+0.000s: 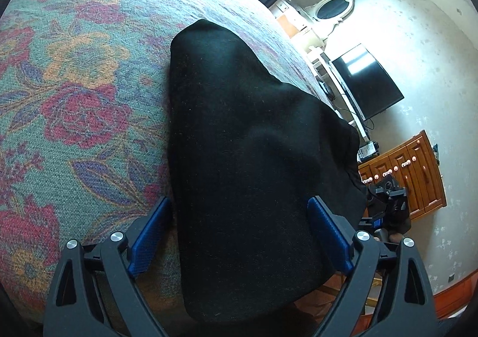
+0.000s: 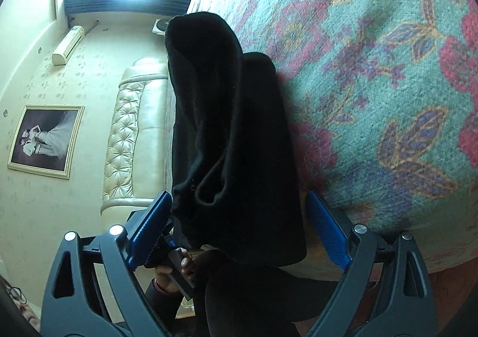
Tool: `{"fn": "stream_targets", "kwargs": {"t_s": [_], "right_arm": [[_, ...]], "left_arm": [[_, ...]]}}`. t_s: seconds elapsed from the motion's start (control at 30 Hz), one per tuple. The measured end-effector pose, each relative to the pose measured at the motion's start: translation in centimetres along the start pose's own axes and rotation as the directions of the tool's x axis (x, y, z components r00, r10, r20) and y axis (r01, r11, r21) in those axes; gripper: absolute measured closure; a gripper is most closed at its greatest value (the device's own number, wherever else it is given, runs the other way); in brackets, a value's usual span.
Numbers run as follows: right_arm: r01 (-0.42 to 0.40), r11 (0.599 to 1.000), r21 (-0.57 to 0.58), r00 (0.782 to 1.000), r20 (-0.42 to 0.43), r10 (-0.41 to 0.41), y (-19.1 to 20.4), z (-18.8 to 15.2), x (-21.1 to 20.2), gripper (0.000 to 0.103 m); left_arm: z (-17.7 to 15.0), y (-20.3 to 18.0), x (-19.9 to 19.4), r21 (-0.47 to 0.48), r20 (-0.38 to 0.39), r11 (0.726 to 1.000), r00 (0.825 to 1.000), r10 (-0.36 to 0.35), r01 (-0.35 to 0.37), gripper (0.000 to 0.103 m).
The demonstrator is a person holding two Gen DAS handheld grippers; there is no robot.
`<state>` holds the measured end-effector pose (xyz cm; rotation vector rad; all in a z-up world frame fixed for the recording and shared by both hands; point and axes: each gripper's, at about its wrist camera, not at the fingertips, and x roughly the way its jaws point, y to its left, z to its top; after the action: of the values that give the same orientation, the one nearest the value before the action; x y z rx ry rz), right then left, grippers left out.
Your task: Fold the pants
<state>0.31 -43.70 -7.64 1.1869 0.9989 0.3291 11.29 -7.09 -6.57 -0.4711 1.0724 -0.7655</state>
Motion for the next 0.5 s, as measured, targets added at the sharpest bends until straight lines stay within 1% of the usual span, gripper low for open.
{"fn": "stream_targets", "kwargs": {"t_s": [0.07,0.1,0.13,0.17,0.2,0.23,0.33,0.47,0.5], "right_arm": [[0.007,1.000,-0.010,1.000,0.002,-0.007,0.2,-0.2,0.4,0.012],[0.007,1.000,-0.010,1.000,0.004,-0.007,0.2,-0.2,0.4,0.013],[0.010,1.000,-0.011,1.000,0.003,-0.010,0.0,-0.2,0.2,0.020],[0.024,1.000,-0.013,1.000,0.002,-0.024,0.1,-0.3,0.2,0.026],[0.033,0.999,-0.012,0.999,0.000,-0.033,0.0,-0.3,0.2,0.034],[0.033,0.999,-0.007,0.999,0.001,-0.033,-0.3,-0.5,0.1,0.038],[0.030,1.000,-0.001,1.000,0.007,-0.030,-1.1,-0.7,-0.3,0.044],[0.031,1.000,0.001,0.999,0.010,-0.031,-1.6,-0.7,-0.6,0.051],[0.033,0.999,0.002,0.999,0.012,-0.033,-2.0,-0.7,-0.8,0.055]], "left_arm": [[-0.1,-0.4,0.0,0.005,0.011,1.000,1.000,0.008,-0.008,0.012],[-0.1,-0.5,-0.1,-0.004,0.014,1.000,1.000,-0.003,0.003,0.012],[-0.1,-0.6,0.0,-0.014,0.010,1.000,1.000,-0.016,0.016,0.012],[-0.1,-0.7,0.0,-0.021,0.009,1.000,1.000,-0.011,0.011,0.012],[-0.1,-0.8,0.2,-0.026,0.009,1.000,1.000,-0.006,0.006,0.012],[0.0,-0.8,0.3,-0.029,0.005,1.000,1.000,-0.006,0.007,0.012],[0.1,-0.9,0.3,-0.027,0.007,1.000,1.000,-0.008,0.008,0.012],[0.0,-1.2,0.7,0.014,0.000,1.000,1.000,0.005,-0.005,0.012],[-0.1,-1.2,0.8,0.023,-0.002,1.000,1.000,0.008,-0.008,0.012]]}}
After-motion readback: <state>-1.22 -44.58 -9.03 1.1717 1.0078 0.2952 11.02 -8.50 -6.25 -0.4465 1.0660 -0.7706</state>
